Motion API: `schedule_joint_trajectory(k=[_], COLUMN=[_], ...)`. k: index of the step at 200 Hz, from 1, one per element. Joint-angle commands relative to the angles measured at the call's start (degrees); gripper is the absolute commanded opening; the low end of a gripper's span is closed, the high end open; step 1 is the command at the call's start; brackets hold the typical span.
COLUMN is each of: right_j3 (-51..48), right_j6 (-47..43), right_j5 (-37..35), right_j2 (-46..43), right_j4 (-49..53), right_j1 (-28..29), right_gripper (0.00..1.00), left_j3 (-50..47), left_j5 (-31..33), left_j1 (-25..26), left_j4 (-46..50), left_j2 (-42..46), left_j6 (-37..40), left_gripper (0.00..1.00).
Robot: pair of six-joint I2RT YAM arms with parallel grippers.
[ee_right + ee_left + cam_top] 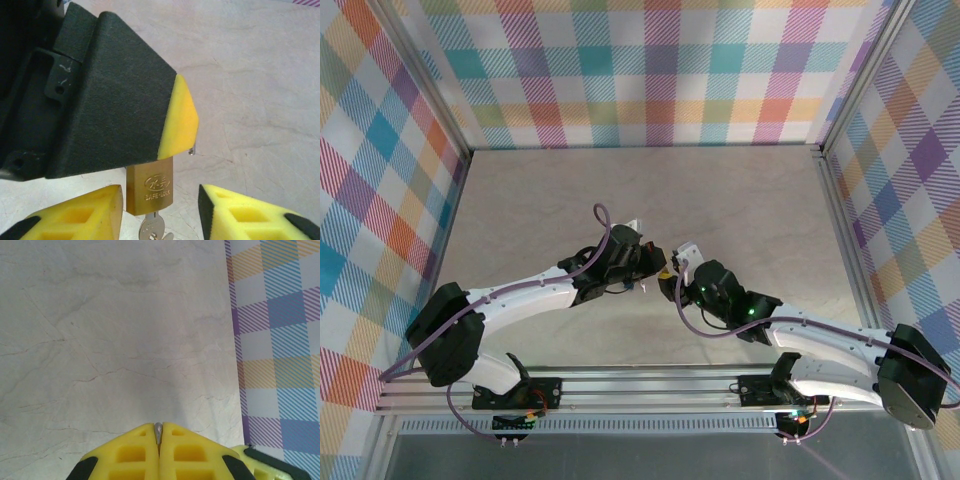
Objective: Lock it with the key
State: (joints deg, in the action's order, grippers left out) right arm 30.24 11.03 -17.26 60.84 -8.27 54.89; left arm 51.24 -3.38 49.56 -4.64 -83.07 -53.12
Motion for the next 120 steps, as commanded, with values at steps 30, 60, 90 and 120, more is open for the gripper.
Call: schedule_joint_trajectory(k=[30,60,90,120], right_j3=[0.5,-0.2,-0.9,-1.1], right_j6=[0.6,3.2,4.6,6.0], right_j5=[4.4,7.7,9.5,13.9], right_j2=[-0.6,-1.8,-4.3,-5.6], right_j4=[-3.3,-3.7,-3.7,-3.6], right_j1=[-0.5,-3.0,-5.0,-7.4], right_gripper=[0.31,0.31,0.27,0.25], left_j3=[-0.8,-1.4,-1.9,-2.5], left_j5=[-0.5,-1.7,-2.3,-2.9], left_j1=[1.2,1.4,1.6,1.6], left_j4=[-1.9,-2.6,-2.8,-3.2], left_j2=[3.8,4.5,5.0,5.1], left_j6=[-0.1,-0.1,0.3,0.7], left_gripper=[0.0,0.0,0.0,0.0])
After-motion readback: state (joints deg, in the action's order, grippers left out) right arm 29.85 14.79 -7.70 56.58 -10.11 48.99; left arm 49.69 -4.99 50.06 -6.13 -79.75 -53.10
